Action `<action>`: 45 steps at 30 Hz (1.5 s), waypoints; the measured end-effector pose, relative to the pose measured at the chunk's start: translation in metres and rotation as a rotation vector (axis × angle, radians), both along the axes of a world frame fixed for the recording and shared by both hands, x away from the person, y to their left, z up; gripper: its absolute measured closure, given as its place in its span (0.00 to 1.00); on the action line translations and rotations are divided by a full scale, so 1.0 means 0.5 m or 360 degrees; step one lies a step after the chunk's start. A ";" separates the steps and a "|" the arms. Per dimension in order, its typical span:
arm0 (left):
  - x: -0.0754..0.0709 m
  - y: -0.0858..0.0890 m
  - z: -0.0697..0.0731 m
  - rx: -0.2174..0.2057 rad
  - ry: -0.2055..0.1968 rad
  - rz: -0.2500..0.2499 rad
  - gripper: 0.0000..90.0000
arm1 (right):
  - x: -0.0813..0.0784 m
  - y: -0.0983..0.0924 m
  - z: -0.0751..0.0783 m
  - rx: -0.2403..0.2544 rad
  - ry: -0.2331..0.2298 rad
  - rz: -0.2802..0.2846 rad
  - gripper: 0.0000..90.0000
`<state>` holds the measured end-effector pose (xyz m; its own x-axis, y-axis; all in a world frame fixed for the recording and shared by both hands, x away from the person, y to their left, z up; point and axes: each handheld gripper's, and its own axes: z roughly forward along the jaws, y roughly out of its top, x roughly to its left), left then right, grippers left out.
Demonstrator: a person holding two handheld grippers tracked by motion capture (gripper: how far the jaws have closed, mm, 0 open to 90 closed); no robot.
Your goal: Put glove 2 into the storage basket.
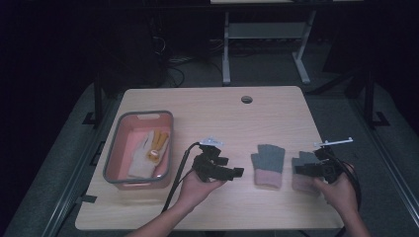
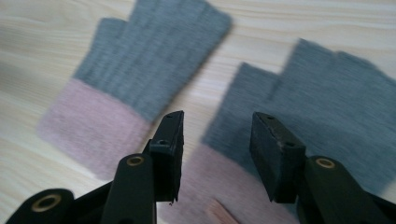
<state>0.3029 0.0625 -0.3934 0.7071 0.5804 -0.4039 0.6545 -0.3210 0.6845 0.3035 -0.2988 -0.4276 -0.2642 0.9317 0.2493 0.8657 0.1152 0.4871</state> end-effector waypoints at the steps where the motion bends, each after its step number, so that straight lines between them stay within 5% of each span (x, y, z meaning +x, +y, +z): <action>1: 0.000 0.000 0.000 0.0000 0.0000 0.0000 0.29 | -0.001 -0.005 -0.002 -0.0016 0.0000 0.0001 0.60; 8: 0.000 -0.006 -0.010 -0.0001 0.0019 -0.0010 0.29 | -0.004 -0.025 -0.009 -0.0138 0.0007 -0.0062 0.60; 17: 0.004 -0.009 -0.014 -0.0026 0.0051 -0.0006 0.29 | -0.004 -0.018 -0.029 -0.0277 0.0009 -0.0021 0.59; 21: 0.005 -0.016 -0.015 -0.0037 0.0060 0.0002 0.29 | 0.002 -0.016 -0.033 -0.0260 0.0072 0.0001 0.66; 25: 0.003 -0.026 -0.019 -0.0031 0.0058 -0.0016 0.29 | 0.009 -0.006 -0.034 -0.0335 0.0093 0.0017 0.73; 35: -0.002 -0.035 -0.027 -0.0021 0.0060 -0.0026 0.29 | 0.009 0.002 -0.033 -0.0373 0.0080 0.0017 0.90; 45: -0.001 -0.034 -0.027 -0.0009 0.0057 -0.0019 0.29 | 0.008 0.000 -0.026 -0.0281 0.0105 -0.0028 0.95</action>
<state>0.3024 0.0454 -0.4071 0.6990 0.5699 -0.4319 0.6746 -0.3252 0.6627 0.3075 -0.2988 -0.4406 -0.2362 0.9667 0.0980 0.8976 0.1785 0.4030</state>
